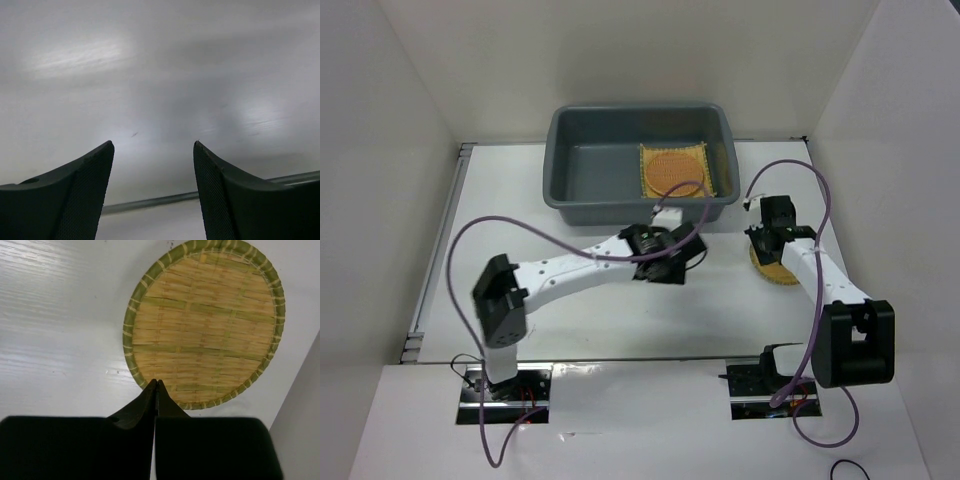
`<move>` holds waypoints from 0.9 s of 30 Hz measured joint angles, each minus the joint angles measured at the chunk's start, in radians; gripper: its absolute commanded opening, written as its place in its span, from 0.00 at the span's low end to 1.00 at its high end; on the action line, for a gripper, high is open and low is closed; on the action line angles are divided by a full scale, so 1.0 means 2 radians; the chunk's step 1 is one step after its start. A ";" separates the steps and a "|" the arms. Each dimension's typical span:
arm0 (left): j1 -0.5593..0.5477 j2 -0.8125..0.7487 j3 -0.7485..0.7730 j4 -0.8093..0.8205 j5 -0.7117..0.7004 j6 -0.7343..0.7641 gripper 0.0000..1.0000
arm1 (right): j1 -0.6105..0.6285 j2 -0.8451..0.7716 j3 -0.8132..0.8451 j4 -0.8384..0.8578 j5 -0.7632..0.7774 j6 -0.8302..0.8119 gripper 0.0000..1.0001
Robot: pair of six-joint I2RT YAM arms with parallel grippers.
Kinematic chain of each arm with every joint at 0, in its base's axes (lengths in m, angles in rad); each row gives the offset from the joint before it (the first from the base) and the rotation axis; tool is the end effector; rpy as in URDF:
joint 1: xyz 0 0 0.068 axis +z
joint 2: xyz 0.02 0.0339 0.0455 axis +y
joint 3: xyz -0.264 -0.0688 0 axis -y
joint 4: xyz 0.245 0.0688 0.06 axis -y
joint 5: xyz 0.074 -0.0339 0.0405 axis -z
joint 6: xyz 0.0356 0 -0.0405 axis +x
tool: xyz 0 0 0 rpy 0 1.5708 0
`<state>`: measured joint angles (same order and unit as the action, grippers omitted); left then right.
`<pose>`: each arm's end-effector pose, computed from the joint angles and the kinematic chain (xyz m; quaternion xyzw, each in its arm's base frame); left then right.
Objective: Place the mixed dishes into the plastic bin
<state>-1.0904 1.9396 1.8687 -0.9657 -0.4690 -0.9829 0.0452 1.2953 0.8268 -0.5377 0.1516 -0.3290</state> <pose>0.2073 -0.3629 0.3112 -0.0108 0.9401 -0.1069 0.3236 0.2523 0.0060 0.2182 -0.1574 0.9449 -0.1113 0.2647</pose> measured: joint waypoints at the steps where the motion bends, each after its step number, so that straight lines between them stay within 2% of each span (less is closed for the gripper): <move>1: 0.004 -0.038 -0.081 0.025 0.002 -0.006 0.71 | 0.000 0.000 -0.002 0.000 0.005 0.001 0.00; 3: 0.012 -0.100 -0.195 0.061 0.007 -0.012 0.71 | -0.002 0.001 -0.003 0.004 0.017 0.004 0.00; 5: 0.020 -0.146 -0.260 0.076 0.009 -0.020 0.71 | -0.003 0.008 -0.003 0.011 0.032 0.010 0.05; 11: 0.026 -0.187 -0.298 0.127 0.006 -0.023 0.70 | -0.005 0.053 -0.010 0.026 0.061 0.022 0.12; 15: 0.026 -0.205 -0.340 0.153 0.018 -0.024 0.70 | -0.005 0.080 -0.012 0.028 0.068 0.026 0.12; 27: 0.026 -0.206 -0.363 0.196 0.042 -0.034 0.68 | -0.005 0.134 -0.006 0.040 0.116 0.037 0.02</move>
<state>-1.0393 1.5280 1.1435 -0.5728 -0.3859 -1.0508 0.0345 1.5631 0.8154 -0.4583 0.3832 -0.2558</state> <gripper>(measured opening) 0.682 0.043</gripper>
